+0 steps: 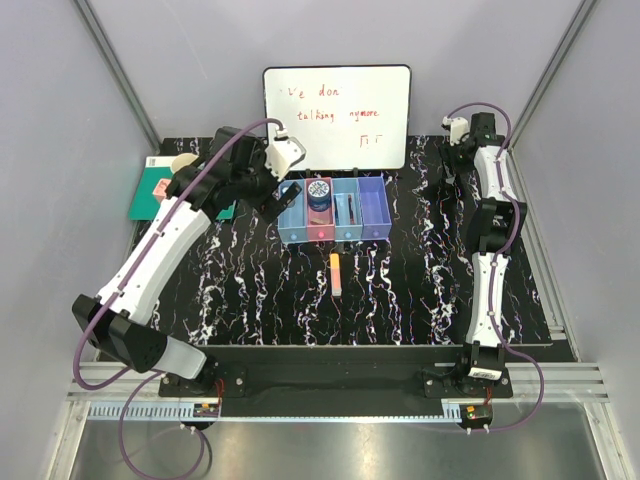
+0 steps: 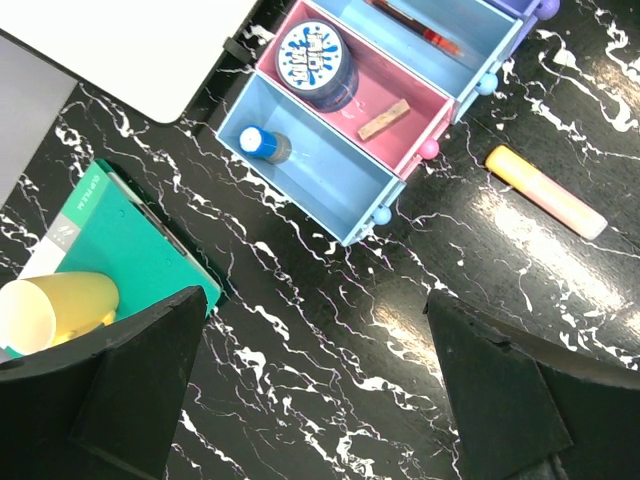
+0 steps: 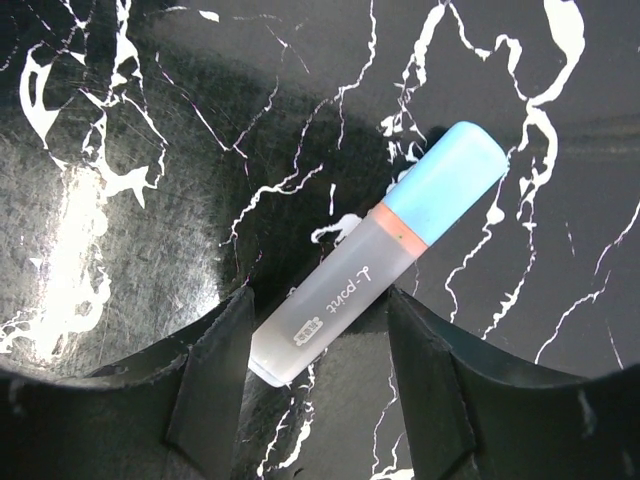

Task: Sort the stationery into containers
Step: Pick up the pen from the corner of the board.

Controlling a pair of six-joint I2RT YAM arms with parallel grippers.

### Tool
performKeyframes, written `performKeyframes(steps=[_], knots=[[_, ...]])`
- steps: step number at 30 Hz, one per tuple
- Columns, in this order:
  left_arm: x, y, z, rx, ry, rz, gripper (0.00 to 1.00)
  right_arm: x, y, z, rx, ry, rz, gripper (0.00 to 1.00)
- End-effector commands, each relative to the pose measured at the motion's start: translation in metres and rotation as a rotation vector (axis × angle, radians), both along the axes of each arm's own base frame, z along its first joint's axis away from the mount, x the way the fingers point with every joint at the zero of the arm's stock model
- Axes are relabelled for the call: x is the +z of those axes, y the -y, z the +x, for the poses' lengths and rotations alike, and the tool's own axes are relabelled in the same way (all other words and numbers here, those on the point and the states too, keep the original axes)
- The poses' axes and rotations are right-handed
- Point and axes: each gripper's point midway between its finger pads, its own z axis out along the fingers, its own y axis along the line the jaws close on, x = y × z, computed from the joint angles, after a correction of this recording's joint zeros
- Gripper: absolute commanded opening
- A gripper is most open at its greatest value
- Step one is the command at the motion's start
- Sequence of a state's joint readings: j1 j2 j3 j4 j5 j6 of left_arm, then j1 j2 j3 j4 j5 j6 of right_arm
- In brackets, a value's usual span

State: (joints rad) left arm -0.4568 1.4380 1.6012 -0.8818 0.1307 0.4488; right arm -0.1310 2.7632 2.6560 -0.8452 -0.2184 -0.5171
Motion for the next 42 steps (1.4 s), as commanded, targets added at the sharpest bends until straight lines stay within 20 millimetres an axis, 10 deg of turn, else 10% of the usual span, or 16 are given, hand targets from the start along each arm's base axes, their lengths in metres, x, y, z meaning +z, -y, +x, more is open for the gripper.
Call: performKeyframes(steps=[1, 21, 42], knots=[[0.035, 0.001, 0.012, 0.003, 0.107, -0.041, 0.99, -0.055, -0.002, -0.03, 0.029, -0.157, -0.027, 0.61], [0.063, -0.01, 0.017, 0.029, 0.18, -0.048, 0.99, -0.056, -0.007, -0.073, 0.135, -0.304, -0.042, 0.29], [0.09, -0.028, -0.022, 0.069, 0.243, -0.104, 0.99, 0.04, -0.024, -0.181, 0.244, -0.344, -0.036, 0.01]])
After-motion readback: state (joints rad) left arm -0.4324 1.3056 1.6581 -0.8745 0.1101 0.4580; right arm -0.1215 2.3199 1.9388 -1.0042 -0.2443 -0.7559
